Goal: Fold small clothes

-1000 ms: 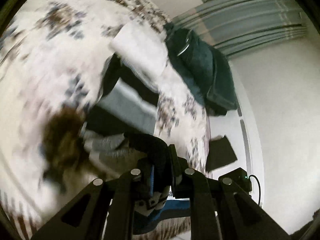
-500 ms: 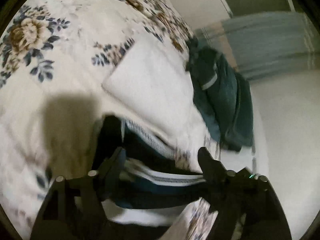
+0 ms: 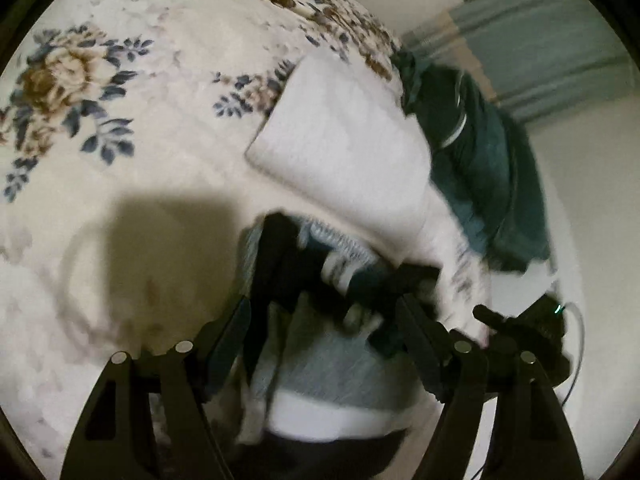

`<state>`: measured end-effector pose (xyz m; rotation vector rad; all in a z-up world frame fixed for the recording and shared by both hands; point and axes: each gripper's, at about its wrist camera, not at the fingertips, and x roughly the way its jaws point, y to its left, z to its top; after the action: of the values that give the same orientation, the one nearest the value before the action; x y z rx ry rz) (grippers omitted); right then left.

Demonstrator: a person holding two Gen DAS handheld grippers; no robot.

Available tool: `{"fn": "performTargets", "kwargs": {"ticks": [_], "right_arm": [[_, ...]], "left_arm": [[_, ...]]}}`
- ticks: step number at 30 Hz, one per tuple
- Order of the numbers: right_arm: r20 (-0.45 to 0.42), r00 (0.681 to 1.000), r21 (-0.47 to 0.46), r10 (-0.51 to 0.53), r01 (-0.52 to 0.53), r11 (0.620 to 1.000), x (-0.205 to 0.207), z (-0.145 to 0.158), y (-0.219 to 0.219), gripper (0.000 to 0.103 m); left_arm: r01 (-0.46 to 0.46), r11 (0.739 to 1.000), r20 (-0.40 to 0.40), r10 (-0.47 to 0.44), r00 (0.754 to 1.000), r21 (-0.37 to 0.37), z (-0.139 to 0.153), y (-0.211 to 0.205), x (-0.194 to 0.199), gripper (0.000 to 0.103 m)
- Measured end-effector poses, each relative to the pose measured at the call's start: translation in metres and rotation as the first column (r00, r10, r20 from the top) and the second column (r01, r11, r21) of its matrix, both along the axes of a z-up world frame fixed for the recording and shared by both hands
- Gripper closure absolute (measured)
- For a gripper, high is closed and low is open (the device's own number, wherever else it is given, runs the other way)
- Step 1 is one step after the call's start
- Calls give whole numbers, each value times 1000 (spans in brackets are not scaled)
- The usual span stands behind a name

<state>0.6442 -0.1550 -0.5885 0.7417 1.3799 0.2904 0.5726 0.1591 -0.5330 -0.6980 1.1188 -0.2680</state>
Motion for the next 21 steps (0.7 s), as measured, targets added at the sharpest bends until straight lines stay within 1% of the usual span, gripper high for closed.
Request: {"fn": "performTargets", "kwargs": {"ticks": [1, 2, 4, 6, 7, 8, 9, 10, 11, 12, 14, 15, 16, 17, 18, 19, 20, 21], "right_arm": [[-6, 1000, -24, 22, -22, 999, -3, -5, 2, 36], [-6, 999, -43, 53, -53, 998, -4, -14, 4, 36], [-6, 996, -53, 91, -91, 994, 1, -29, 9, 36], [0, 995, -76, 104, -103, 992, 7, -38, 13, 36], [9, 994, -72, 111, -111, 991, 11, -40, 15, 36], [23, 993, -65, 118, -116, 991, 16, -41, 17, 38], [46, 991, -70, 122, -119, 991, 22, -40, 20, 41], [62, 990, -85, 125, -120, 989, 26, -39, 22, 63], [66, 989, -103, 133, -126, 987, 32, -38, 25, 83], [79, 988, -120, 132, -122, 985, 39, -36, 26, 87], [106, 985, -168, 134, -116, 979, 50, -32, 28, 87], [107, 985, -184, 139, -118, 976, 55, -31, 28, 87], [98, 985, -188, 143, -123, 974, 57, -30, 28, 87], [76, 986, -180, 147, -131, 975, 60, -31, 26, 87], [49, 989, -159, 142, -133, 978, 61, -33, 21, 86], [29, 990, -140, 135, -130, 982, 60, -34, 16, 85], [9, 991, -120, 131, -129, 984, 58, -36, 9, 73], [-9, 992, -92, 127, -127, 988, 54, -37, 1, 62]], "left_arm": [[22, 999, -5, -22, 1000, 24, -3, -5, -1, 30], [61, 996, -16, -60, 998, 69, -7, -15, -1, 30], [120, 985, -18, -119, 993, 125, -11, -31, 4, 30], [194, 959, -14, -195, 981, 209, -16, -52, 18, 30], [214, 946, -11, -218, 976, 245, -19, -61, 27, 30], [218, 937, -5, -225, 974, 272, -21, -67, 35, 30], [210, 931, 3, -221, 975, 298, -22, -70, 43, 30], [202, 927, 12, -216, 976, 316, -23, -73, 50, 33], [186, 925, 21, -205, 979, 332, -23, -73, 60, 39], [160, 925, 19, -177, 984, 344, -23, -70, 69, 47], [94, 935, -3, -99, 995, 343, -29, -57, 84, 47], [43, 946, -15, -40, 999, 322, -32, -44, 88, 47], [-11, 960, -42, 23, 999, 281, -36, -27, 91, 49], [-40, 971, -61, 56, 997, 237, -39, -16, 91, 49], [-67, 979, -73, 82, 994, 191, -38, -6, 88, 47], [-81, 984, -73, 94, 993, 159, -36, 0, 82, 47], [-87, 989, -65, 95, 993, 123, -30, 6, 69, 46], [-84, 991, -60, 90, 994, 101, -25, 9, 58, 35]]}}
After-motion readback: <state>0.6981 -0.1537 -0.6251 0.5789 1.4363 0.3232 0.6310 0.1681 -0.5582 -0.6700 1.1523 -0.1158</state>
